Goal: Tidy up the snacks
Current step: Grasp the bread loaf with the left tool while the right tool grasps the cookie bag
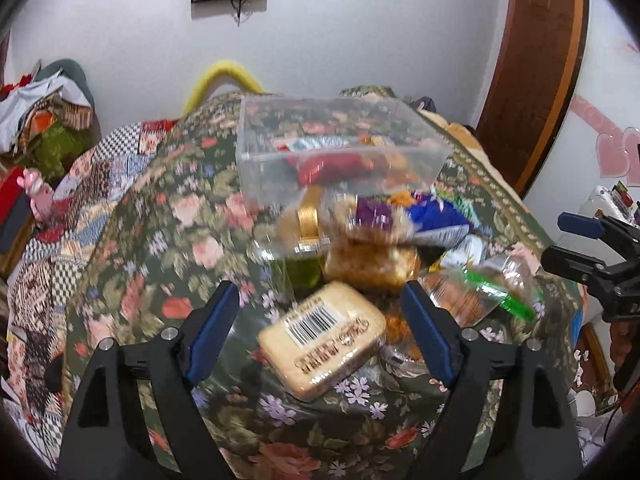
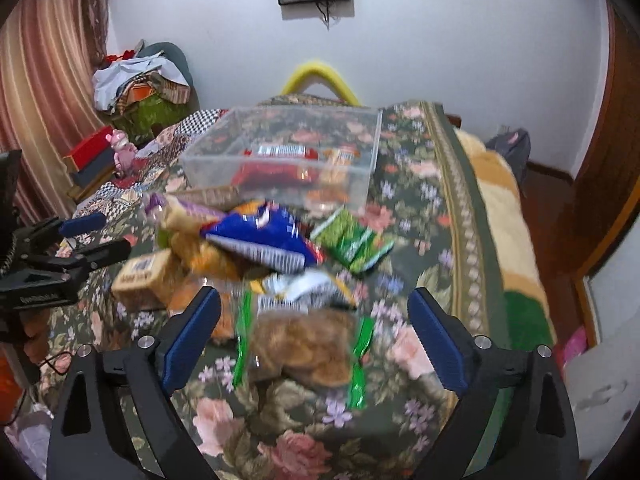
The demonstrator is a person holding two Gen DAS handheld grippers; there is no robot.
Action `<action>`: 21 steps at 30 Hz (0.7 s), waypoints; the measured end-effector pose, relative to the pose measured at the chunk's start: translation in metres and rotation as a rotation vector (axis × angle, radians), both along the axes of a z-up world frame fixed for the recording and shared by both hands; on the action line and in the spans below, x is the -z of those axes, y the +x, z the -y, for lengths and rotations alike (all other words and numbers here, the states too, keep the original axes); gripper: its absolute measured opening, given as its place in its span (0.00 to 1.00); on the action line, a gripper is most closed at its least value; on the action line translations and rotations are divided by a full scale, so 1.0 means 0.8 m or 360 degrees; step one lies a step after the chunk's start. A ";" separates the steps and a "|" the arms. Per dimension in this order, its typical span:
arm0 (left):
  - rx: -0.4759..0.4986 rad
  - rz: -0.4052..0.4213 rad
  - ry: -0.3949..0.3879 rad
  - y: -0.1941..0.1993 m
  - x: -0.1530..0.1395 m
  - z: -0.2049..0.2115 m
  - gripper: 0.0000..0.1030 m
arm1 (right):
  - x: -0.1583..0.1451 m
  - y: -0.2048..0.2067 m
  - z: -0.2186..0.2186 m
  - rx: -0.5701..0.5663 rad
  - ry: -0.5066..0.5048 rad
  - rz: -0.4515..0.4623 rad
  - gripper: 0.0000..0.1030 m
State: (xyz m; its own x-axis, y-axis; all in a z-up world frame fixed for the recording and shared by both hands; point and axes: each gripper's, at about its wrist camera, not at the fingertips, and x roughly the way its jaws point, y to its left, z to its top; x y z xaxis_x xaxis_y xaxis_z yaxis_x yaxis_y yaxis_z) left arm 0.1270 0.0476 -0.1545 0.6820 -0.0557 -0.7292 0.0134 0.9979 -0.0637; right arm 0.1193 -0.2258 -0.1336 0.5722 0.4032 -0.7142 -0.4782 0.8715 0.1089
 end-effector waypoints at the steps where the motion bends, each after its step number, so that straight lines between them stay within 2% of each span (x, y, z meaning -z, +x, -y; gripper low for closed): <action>1: -0.0013 -0.0021 -0.0015 0.002 0.007 0.001 0.81 | 0.006 0.001 0.000 0.0004 0.0004 -0.0026 0.93; 7: -0.0091 -0.0123 -0.0086 0.015 0.038 0.000 0.81 | 0.039 0.001 0.002 0.0026 -0.0008 -0.0151 0.93; 12: -0.0146 -0.0149 -0.0066 0.021 0.056 -0.001 0.85 | 0.054 0.002 0.003 0.0040 0.0000 -0.0220 0.93; 15: -0.0154 -0.0213 -0.0055 0.028 0.072 -0.001 0.86 | 0.060 0.003 0.004 0.0044 0.0000 -0.0236 0.93; 21: -0.0174 -0.0208 -0.0122 0.032 0.082 -0.011 0.88 | 0.070 0.007 0.001 0.0045 0.0019 -0.0271 0.93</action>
